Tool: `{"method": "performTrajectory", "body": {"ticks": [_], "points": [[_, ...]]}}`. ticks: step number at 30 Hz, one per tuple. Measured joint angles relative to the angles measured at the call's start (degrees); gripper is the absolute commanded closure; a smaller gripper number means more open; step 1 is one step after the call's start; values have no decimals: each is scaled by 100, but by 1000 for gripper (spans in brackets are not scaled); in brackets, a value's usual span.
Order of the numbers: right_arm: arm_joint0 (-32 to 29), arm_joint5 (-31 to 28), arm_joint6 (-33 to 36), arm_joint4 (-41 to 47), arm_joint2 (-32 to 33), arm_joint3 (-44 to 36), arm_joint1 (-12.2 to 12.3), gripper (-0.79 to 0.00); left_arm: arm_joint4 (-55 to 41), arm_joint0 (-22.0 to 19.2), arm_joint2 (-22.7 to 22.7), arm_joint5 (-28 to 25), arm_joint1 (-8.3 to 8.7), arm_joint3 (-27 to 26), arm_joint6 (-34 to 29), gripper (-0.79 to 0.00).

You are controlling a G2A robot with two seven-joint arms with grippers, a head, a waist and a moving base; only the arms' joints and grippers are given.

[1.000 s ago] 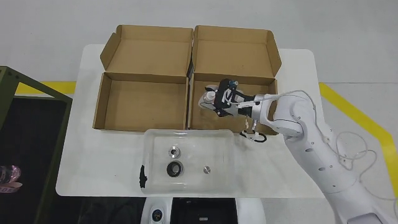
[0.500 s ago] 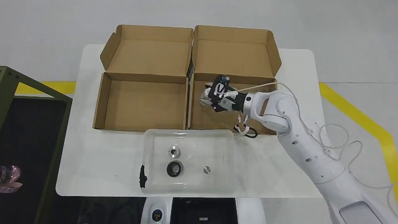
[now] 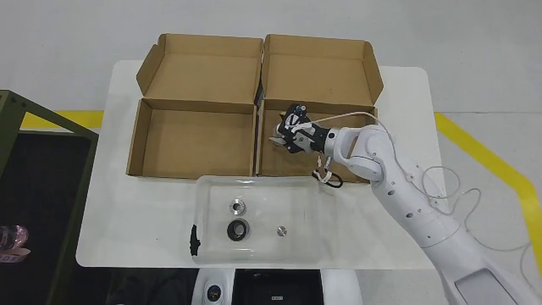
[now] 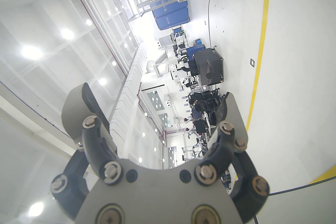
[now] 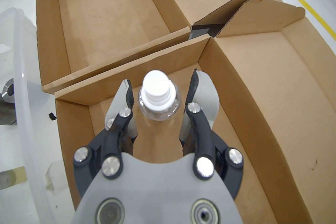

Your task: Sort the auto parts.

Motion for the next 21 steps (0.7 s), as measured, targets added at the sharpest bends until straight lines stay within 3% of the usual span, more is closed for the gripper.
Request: {"method": "performTrajectory", "body": {"ticks": [2, 3, 4, 21], "points": [[-6, -13, 6, 7, 28, -47, 0, -699, 0, 0, 0, 0, 0, 0, 0, -785], [-19, -19, 12, 7, 50, -95, 4, -773, 0, 0, 0, 0, 0, 0, 0, -785], [-35, -29, 21, 7, 80, -150, 11, -785, 0, 0, 0, 0, 0, 0, 0, -785], [-689, -630, 1323, 491, 954, -1986, 307, -785, 0, 0, 0, 0, 0, 0, 0, -785]]}}
